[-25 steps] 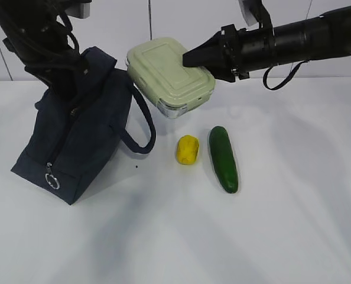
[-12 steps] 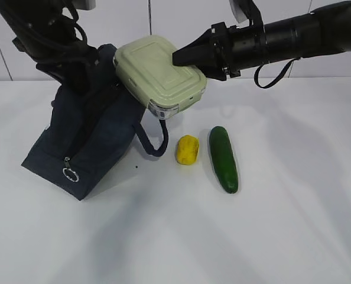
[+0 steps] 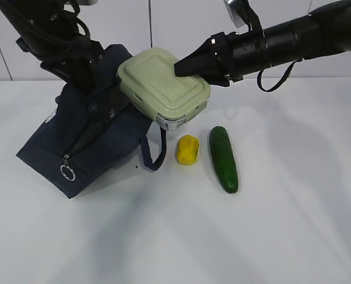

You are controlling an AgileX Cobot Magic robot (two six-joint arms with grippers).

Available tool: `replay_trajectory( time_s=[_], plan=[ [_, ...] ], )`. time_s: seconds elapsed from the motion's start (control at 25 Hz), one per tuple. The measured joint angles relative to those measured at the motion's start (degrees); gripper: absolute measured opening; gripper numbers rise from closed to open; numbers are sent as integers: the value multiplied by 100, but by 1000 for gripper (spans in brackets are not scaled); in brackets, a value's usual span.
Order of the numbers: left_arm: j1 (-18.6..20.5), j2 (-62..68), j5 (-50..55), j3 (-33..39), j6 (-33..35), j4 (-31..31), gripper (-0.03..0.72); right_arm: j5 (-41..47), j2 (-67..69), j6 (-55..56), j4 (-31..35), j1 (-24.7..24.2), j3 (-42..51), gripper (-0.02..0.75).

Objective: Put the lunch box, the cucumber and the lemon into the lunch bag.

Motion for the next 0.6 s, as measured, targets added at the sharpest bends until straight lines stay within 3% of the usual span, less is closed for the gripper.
replay_trajectory(
  time_s=[0.6],
  plan=[
    [0, 0, -4, 0, 72, -168, 8, 3, 432, 44, -37, 299, -22, 384]
  ],
)
